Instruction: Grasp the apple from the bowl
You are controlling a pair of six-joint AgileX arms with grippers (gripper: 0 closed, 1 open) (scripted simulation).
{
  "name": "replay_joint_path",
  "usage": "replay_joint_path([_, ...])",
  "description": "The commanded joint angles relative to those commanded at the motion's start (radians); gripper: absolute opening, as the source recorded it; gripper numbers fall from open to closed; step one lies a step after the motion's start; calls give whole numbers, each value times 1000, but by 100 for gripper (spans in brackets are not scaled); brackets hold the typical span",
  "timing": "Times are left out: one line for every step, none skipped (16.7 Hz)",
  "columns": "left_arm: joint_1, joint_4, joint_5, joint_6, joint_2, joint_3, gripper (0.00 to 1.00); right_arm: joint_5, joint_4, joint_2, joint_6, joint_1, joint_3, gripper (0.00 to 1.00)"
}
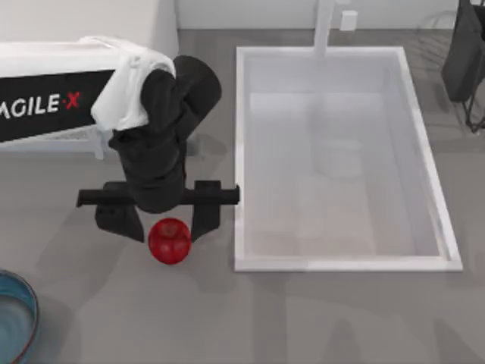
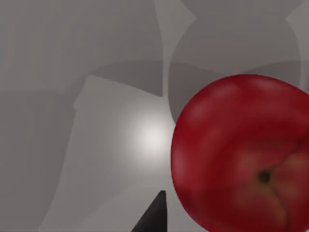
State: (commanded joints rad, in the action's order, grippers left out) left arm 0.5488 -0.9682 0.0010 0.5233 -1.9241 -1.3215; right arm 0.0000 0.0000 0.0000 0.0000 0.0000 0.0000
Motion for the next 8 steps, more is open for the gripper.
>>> replay_joint_path([0, 0, 0, 0, 0, 0, 90, 0, 0, 0, 0, 0, 0, 100])
replay_joint_path([0, 0, 0, 0, 0, 0, 98, 0, 0, 0, 0, 0, 0, 100])
replay_joint_path([0, 0, 0, 0, 0, 0, 100, 0, 0, 0, 0, 0, 0, 100])
replay_joint_path([0, 0, 0, 0, 0, 0, 100, 0, 0, 0, 0, 0, 0, 100])
replay_joint_path([0, 0, 0, 0, 0, 0, 100, 0, 0, 0, 0, 0, 0, 100])
replay_joint_path([0, 0, 0, 0, 0, 0, 100, 0, 0, 0, 0, 0, 0, 100])
replay_joint_path([0, 0, 0, 0, 0, 0, 100, 0, 0, 0, 0, 0, 0, 100])
replay_joint_path([0, 0, 0, 0, 0, 0, 100, 0, 0, 0, 0, 0, 0, 100])
